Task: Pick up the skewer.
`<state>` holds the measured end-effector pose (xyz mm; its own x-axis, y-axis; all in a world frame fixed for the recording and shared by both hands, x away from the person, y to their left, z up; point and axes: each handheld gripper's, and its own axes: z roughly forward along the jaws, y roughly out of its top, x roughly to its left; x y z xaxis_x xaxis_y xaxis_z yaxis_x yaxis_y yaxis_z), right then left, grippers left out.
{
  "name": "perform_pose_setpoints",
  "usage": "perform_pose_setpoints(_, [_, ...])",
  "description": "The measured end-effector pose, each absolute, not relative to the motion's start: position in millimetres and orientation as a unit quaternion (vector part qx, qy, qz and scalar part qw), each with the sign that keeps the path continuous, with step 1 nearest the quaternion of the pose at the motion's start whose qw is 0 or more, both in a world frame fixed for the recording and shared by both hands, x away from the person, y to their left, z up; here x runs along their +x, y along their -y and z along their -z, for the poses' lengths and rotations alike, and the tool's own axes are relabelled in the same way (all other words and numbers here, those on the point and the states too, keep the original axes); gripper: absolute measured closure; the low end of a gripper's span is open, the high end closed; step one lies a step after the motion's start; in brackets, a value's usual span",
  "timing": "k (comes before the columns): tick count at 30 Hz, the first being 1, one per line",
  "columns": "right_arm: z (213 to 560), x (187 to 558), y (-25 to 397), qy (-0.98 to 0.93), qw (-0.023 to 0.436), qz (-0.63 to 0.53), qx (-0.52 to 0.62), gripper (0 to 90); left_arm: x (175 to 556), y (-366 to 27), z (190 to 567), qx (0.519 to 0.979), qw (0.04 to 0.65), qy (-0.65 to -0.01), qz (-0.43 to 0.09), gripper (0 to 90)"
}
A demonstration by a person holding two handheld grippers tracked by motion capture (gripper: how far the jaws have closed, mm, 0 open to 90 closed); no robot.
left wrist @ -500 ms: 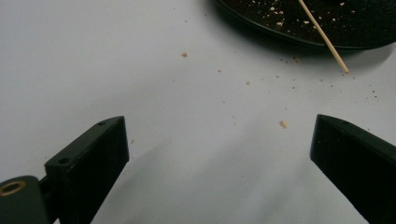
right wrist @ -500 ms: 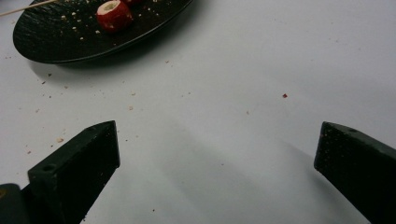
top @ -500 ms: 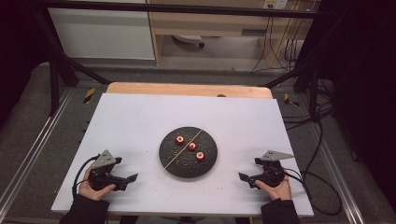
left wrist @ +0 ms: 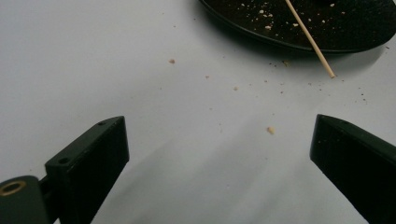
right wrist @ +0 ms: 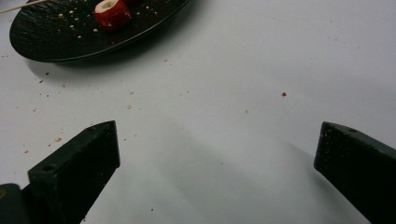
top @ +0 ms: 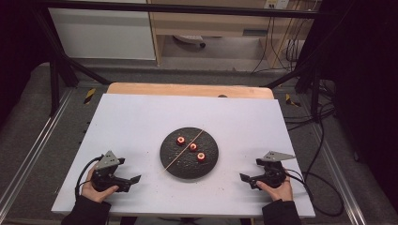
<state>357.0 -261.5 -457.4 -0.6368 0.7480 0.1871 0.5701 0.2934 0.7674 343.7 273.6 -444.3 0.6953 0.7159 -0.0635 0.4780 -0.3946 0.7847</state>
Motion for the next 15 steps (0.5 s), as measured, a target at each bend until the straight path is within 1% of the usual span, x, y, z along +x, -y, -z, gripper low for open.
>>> perform_pose_setpoints(15, [457.6, 357.0, 261.2, -0.797, 0.106, -0.428, 0.413, 0.8, 345.2, -262.5, 440.7, 0.826, 0.403, -0.367, -0.144, 4.2])
